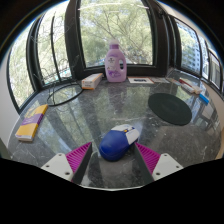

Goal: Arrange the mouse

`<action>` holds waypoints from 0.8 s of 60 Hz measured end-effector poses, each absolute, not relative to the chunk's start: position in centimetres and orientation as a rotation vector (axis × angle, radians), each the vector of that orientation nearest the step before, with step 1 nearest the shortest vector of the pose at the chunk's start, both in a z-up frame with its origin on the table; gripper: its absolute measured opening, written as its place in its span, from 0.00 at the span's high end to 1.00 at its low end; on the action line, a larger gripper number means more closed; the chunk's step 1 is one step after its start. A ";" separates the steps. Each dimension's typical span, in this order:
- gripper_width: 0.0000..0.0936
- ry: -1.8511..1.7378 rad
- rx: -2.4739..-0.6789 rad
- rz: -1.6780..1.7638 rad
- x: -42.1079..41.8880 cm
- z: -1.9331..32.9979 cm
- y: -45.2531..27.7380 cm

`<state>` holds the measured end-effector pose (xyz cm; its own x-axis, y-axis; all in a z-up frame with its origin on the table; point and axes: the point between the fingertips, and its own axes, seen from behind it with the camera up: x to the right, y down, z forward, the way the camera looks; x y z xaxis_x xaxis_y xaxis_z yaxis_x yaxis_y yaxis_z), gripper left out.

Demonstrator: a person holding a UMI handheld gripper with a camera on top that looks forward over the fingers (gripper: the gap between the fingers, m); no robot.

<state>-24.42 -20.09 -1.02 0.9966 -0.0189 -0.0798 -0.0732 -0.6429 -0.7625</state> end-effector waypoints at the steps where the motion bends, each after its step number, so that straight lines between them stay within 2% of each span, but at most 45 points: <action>1: 0.09 0.068 -2.267 0.079 -24.4 -1.0 -19.7; 14: 0.12 0.068 -2.262 0.058 -25.7 -1.3 -15.5; 18: 0.24 0.057 -2.265 0.023 -25.6 -1.4 -14.7; 22: 0.42 0.048 -2.265 -0.052 -24.7 -1.6 -14.2; 39: 0.62 -0.025 -2.269 0.009 -25.7 -1.3 -13.8; 44: 0.62 -0.073 -2.238 0.060 -26.5 0.6 -12.7; 48: 0.62 -0.101 -2.158 0.111 -27.2 5.0 -10.8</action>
<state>-27.16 -10.81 5.04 0.9924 0.1155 -0.0412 0.0301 -0.5548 -0.8314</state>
